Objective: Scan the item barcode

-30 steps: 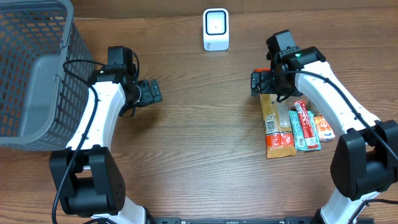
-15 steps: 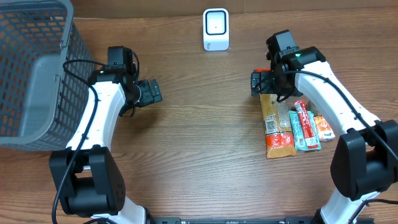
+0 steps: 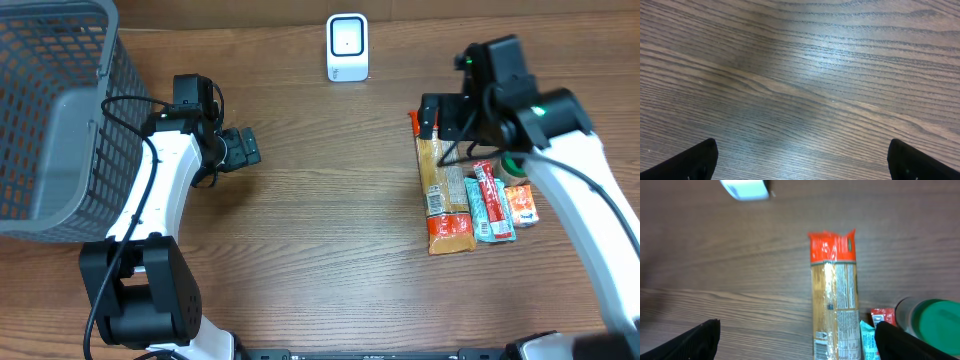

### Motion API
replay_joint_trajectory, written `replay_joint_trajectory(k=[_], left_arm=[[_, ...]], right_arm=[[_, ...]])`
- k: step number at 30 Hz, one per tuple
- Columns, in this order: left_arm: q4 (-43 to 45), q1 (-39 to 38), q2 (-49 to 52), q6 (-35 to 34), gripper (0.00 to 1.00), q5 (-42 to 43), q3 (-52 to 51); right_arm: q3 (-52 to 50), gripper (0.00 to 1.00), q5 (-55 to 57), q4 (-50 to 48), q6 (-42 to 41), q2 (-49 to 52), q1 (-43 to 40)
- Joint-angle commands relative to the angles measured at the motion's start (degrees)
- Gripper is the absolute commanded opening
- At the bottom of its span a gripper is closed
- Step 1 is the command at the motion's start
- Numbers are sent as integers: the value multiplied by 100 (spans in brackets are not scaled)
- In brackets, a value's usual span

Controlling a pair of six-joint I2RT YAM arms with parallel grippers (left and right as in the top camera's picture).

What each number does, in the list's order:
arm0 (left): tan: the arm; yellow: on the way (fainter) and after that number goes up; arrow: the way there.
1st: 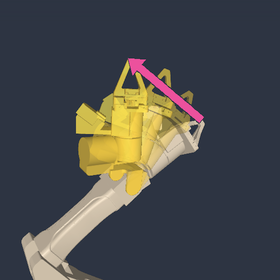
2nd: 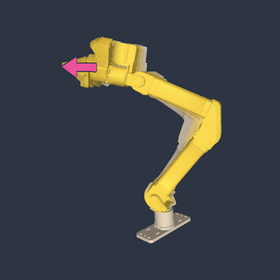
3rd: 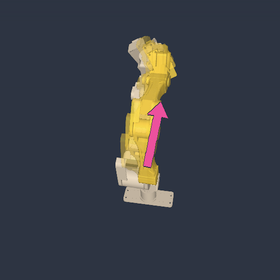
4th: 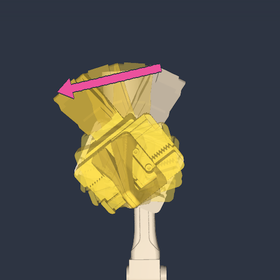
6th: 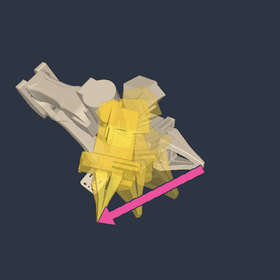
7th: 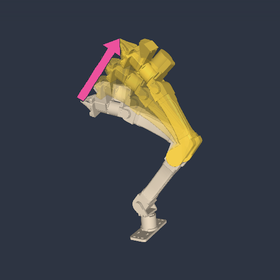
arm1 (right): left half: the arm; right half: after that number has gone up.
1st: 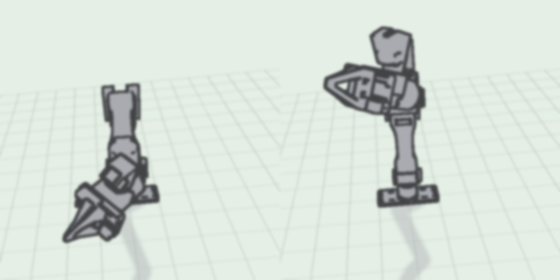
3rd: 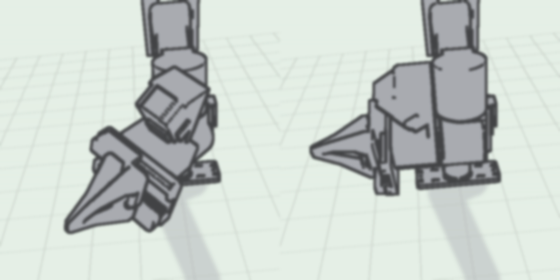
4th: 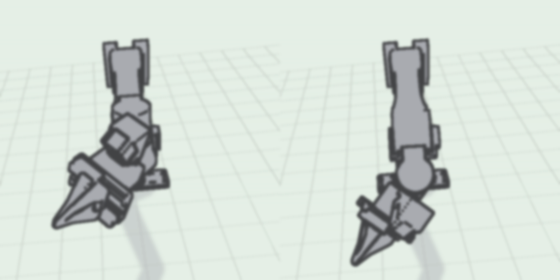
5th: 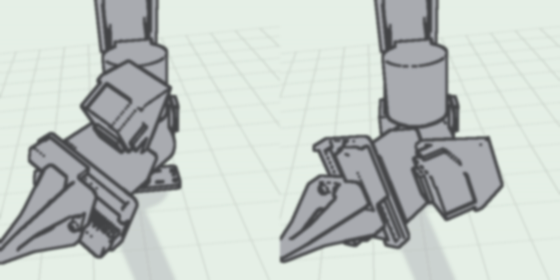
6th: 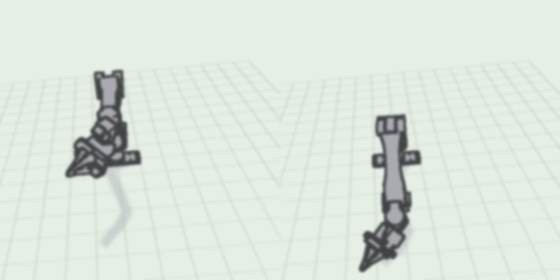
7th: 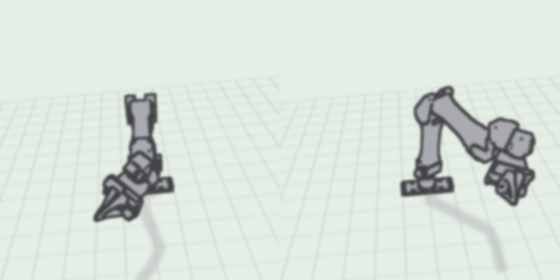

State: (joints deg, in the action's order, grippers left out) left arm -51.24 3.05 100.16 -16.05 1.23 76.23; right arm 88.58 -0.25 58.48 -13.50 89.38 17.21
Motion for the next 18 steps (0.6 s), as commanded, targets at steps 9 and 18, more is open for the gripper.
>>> replay_joint_trajectory(k=[9,18], left_arm=[[13,-7,-116,107,100,-35,74],[13,-7,-116,107,100,-35,74]], right_arm=[[-4,100,-31,-11,-22,-1947,-46],[-4,100,-31,-9,-22,-3442,-46]])
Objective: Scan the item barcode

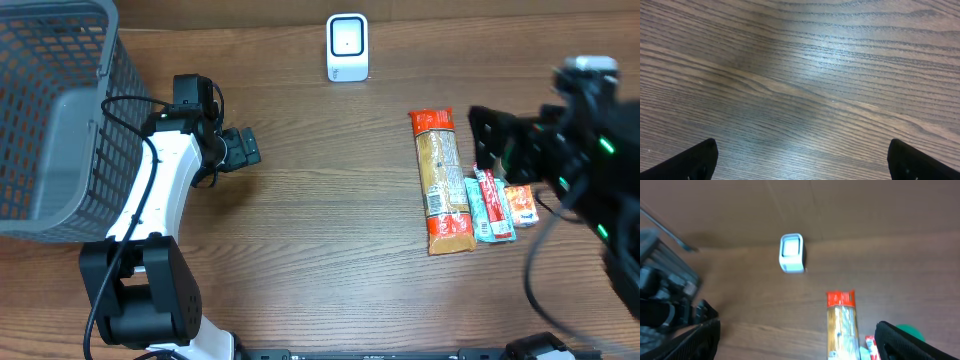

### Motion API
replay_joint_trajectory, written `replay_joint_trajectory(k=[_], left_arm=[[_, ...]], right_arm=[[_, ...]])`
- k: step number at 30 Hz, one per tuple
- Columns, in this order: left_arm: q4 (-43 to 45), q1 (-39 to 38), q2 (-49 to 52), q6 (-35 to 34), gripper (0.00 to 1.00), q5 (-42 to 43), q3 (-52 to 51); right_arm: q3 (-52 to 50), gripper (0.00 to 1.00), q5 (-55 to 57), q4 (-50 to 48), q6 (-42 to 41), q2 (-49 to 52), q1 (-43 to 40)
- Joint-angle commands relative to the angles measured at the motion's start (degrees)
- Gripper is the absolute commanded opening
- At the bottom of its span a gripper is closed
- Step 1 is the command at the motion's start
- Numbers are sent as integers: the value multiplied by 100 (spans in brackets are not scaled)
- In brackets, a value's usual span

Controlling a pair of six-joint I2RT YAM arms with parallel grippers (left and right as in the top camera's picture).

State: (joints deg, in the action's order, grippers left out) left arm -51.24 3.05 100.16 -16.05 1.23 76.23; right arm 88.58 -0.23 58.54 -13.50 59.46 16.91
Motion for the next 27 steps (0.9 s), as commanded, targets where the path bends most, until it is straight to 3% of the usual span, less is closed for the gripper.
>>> replay_joint_trajectory(k=[1,15,22,27], left_arm=[[13,-7,-116,107,100,-35,74],[13,-7,-116,107,100,-35,74],[13,-7,-116,107,100,-35,74],[13,-7,-116,107,100,-35,74]], right_arm=[[-4,100,-33,-17,-22,-636,-15],[-142,100,9,789,-2,-2518,-177],[-1088,100,17,754,219,-3427,-522],[-2135,100,15,208,494,-4317,-542]])
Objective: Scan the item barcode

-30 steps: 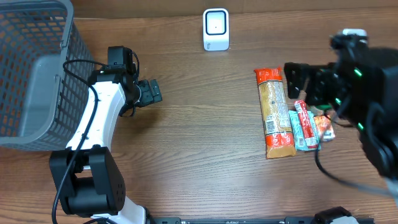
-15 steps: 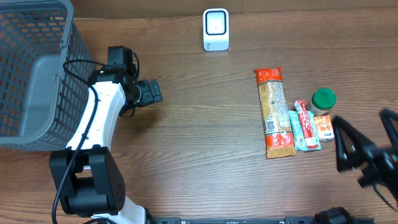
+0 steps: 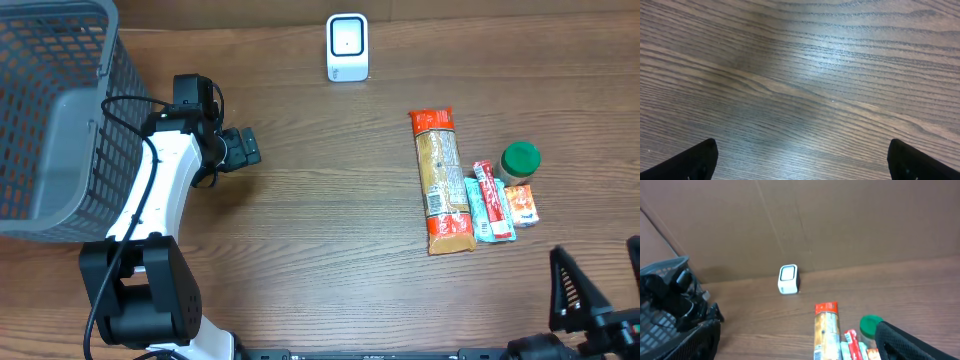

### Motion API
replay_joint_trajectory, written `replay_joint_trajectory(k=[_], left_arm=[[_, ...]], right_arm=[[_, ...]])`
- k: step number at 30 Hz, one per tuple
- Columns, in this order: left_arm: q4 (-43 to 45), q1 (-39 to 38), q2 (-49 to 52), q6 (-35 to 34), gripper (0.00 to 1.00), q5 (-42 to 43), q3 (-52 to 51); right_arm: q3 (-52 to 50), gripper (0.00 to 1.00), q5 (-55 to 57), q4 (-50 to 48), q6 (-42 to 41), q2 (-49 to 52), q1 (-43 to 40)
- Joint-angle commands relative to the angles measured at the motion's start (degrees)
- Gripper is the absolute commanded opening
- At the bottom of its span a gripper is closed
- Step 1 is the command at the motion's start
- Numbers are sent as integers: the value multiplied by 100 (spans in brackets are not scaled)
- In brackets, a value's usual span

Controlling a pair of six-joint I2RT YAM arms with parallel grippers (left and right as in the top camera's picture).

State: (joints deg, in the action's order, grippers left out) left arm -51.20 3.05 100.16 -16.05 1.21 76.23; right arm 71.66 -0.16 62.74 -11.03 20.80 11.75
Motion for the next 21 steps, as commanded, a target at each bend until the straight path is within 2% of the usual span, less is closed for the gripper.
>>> replay_joint_trajectory(k=[1,12,21], left_arm=[[9,-7,-116,107,100,-33,74],[9,-7,-116,107,100,-33,74],[9,-7,-116,107,100,-33,74]], right_arm=[[-632,100,11,-334,258,-597,-26],[-2966,100,-11,-2636,404,-1840,-310],[-4671,100,-396,-5506,407,-2057,-481]])
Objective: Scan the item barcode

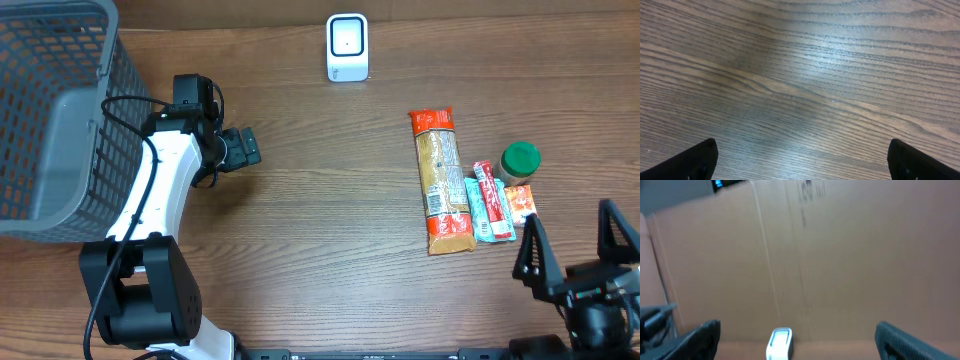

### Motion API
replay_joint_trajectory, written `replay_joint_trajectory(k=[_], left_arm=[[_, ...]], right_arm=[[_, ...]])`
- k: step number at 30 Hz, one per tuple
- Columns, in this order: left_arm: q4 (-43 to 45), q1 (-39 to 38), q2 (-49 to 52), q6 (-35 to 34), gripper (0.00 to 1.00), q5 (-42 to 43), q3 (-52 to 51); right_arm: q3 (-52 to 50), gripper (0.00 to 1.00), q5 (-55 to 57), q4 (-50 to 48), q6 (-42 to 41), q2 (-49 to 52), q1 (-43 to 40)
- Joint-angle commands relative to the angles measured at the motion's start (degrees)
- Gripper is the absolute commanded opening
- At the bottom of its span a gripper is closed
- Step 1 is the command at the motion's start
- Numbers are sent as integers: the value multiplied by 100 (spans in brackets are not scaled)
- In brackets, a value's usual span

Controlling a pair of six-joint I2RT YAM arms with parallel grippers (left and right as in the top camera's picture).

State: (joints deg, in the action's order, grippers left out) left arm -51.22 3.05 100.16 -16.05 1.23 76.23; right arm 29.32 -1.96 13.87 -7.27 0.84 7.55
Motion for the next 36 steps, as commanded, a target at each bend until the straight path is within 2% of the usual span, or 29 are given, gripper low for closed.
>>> replay_joint_trajectory(k=[1,7,10,21,31,36], left_arm=[[11,-7,-116,107,100,-35,74],[11,-7,-116,107,100,-35,74],[11,-7,-116,107,100,-35,74],[13,-7,-116,107,100,-35,74],[11,-7,-116,107,100,-35,74],[13,-7,-116,107,100,-35,74]], right_arm=[[-597,100,-243,-940,31,-61,-79],[-1397,100,-730,-2422,393,-61,-249],[-1700,100,-866,-2667,496,-61,-365],[-2887,100,-859,-2533,498,-63,-442],[-2887,100,-863,-1001,498,-68,-442],[-2887,100,-839,-1005,590,-68,-442]])
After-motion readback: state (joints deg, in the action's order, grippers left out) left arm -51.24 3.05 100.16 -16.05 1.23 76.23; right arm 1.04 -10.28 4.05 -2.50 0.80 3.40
